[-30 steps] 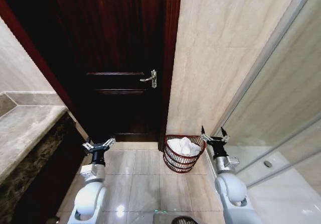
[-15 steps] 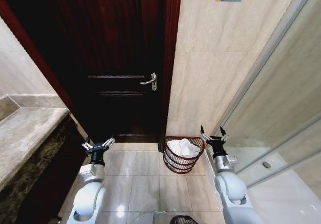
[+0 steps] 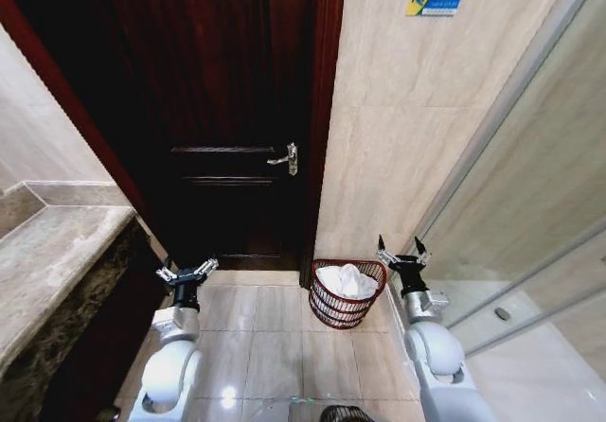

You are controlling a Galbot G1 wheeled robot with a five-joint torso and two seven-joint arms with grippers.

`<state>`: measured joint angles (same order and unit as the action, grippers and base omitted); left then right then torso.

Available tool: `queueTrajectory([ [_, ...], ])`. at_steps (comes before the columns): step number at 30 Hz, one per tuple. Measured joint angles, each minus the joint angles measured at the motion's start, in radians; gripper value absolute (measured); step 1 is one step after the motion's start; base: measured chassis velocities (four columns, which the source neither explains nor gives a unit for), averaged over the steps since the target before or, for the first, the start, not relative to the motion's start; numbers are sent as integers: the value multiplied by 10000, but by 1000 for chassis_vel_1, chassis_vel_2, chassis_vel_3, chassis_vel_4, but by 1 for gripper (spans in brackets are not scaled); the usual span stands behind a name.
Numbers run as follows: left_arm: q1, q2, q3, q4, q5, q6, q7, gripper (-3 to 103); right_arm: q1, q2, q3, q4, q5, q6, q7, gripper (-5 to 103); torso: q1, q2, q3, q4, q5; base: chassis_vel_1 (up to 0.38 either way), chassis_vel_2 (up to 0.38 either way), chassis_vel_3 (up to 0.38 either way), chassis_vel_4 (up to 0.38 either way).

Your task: Discard the used towel into the hamper.

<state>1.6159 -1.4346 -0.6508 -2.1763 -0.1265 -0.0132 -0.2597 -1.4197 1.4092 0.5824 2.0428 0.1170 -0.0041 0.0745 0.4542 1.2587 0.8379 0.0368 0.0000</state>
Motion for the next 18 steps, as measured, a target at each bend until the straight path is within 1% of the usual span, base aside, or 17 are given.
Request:
queueTrajectory([
  [1, 0, 0, 0, 0, 0, 0, 0, 100, 0, 0, 0, 0, 0, 0, 0, 100, 0, 0, 0, 0, 0, 0, 0, 0, 0],
  [3, -1, 8, -3, 23, 36, -7, 0, 100, 17, 4, -4, 9, -1, -4, 0, 100, 73, 152, 77, 0, 0, 0, 0, 0, 0],
  [10, -10, 3, 1, 39, 49, -16, -1, 100, 12, 5, 0, 22, -1, -11, 0, 100, 190, 404, 211, 0, 0, 0, 0, 0, 0],
  [13, -20, -6, 38, 48, 50, -58, -3, 100, 11, 4, 3, 23, -1, -23, 0, 100, 276, 583, 302, 0, 0, 0, 0, 0, 0],
  [14, -20, -6, 38, 48, 50, -58, -3, 100, 11, 4, 3, 23, -1, -23, 0, 100, 276, 583, 302, 0, 0, 0, 0, 0, 0],
  [18, 33, -85, 133, -3, 0, -56, -142, 100, 14, -9, 17, 37, 4, -58, -4, 100, 364, 763, 392, 0, 0, 0, 0, 0, 0],
])
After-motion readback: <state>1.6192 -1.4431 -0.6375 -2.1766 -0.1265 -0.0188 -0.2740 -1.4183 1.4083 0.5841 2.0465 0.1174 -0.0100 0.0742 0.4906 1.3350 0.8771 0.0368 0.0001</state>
